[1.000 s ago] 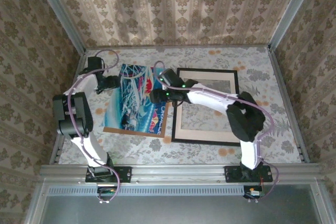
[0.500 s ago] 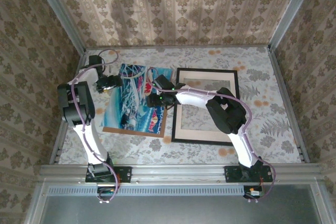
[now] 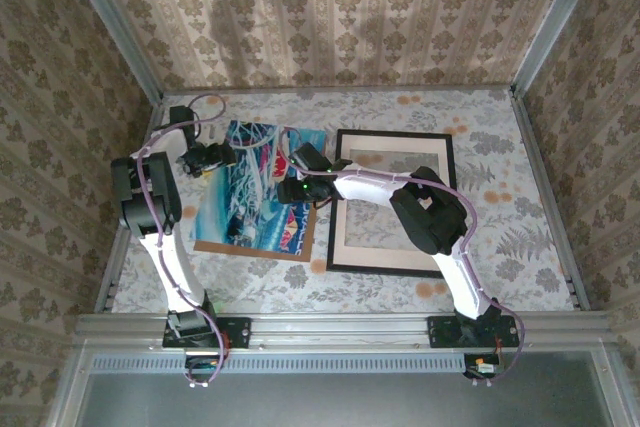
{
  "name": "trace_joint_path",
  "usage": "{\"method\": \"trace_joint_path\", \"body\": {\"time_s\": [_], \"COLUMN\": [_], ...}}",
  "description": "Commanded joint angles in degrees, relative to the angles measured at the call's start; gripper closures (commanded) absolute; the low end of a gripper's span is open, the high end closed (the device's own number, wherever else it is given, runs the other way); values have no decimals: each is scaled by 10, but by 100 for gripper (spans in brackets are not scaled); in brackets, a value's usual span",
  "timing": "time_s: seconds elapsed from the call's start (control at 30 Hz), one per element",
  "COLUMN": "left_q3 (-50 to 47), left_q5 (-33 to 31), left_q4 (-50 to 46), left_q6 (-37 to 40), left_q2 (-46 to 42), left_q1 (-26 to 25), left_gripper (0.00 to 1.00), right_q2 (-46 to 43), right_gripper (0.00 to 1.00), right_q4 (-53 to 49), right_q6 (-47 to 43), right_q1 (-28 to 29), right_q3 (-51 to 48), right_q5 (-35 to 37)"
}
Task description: Put the photo into the frame
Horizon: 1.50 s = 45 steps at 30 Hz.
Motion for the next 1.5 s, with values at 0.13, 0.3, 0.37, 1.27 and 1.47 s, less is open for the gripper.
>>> {"method": "trace_joint_path", "body": {"time_s": [0.13,0.3,0.37,1.27,1.47], "left_q3": [-10,-14,-21,-38,15], "left_q5": [38,49,52,107,135], "left_q4": [-4,0,4,-15,-44], "left_q6": [5,1,-1,102,136], "left_q2": [-21,-36,-46,-31,12], "left_q1": [7,10,12,34,37], "left_gripper": [28,29,30,46,50], "right_q2": [27,27,27,35,41], "right_gripper": [35,35,35,34,34], "right_q4": [-12,-15,-16,-29,-30], "right_q6": [7,6,5,-43,-47], "right_q1": [0,0,0,-2,-1], "right_q3": [-5,-3,-2,23,32], "right_q5": [-12,-11,-11,-19,-24]}}
